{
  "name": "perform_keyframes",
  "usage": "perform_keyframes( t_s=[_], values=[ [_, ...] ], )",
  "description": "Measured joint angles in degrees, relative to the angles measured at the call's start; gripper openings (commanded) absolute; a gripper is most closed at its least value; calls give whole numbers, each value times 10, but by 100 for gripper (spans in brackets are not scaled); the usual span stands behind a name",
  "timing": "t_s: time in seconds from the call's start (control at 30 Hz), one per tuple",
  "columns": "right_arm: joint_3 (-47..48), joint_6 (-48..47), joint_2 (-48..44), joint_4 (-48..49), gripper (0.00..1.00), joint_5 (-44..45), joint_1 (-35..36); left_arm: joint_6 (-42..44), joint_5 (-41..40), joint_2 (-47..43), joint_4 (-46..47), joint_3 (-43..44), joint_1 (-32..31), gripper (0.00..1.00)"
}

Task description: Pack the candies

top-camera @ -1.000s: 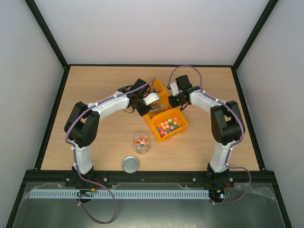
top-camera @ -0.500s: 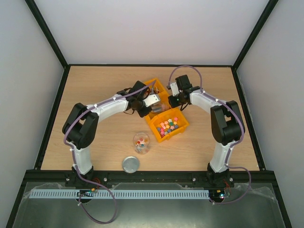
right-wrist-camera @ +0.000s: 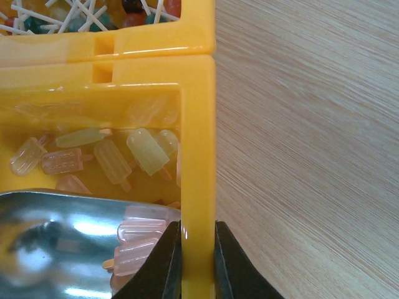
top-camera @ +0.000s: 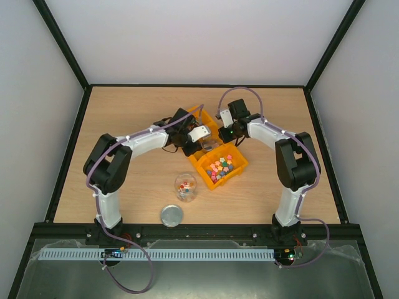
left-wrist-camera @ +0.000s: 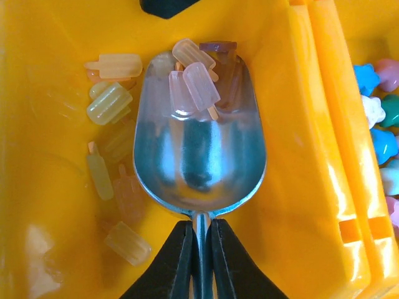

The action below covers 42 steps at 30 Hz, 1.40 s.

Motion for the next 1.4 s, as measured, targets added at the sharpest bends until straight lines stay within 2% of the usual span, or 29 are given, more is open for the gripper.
perform_keyframes(
  t_s=[0.27, 0.5, 0.97, 1.4],
  values=[
    [0, 1, 0, 0, 1, -5, 0, -43, 80, -24, 160, -121, 37, 2],
    [0, 5, 0, -1, 1, -25, -5, -66, 100, -42, 229, -175, 48, 2],
    [0, -5, 0, -7, 1, -36, -16, -126, 131, -93, 321, -245, 88, 2],
    [1, -13, 0, -13, 1, -37, -19, -123, 161, -167, 336, -295, 103, 2]
  ],
)
